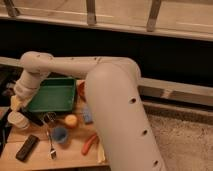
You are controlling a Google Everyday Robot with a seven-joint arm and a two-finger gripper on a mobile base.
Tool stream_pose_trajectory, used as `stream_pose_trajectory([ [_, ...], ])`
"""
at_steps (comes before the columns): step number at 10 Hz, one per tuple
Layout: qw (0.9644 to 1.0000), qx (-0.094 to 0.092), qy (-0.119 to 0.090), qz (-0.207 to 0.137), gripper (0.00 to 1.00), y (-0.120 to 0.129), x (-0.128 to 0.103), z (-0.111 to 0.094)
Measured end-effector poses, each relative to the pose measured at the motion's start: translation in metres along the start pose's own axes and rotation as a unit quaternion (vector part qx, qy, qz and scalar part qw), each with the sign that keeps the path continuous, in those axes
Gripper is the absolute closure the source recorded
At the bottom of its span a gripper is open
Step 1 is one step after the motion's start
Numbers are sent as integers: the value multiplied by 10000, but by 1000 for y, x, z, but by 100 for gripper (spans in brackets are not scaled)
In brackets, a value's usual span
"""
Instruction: Place brush in paper cup
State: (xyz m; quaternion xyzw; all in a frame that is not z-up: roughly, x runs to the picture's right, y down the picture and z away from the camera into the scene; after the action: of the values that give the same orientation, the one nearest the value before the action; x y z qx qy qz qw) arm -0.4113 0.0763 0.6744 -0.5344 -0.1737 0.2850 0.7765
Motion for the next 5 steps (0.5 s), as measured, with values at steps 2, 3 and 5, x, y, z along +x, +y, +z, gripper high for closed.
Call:
stream_pose_trajectory([
  [2,9996,-181,144,-141,100,5,-2,15],
  [3,9995,-221,171,-174,100,7,-3,19],
  [5,9995,-212,160,-159,100,6,-2,17],
])
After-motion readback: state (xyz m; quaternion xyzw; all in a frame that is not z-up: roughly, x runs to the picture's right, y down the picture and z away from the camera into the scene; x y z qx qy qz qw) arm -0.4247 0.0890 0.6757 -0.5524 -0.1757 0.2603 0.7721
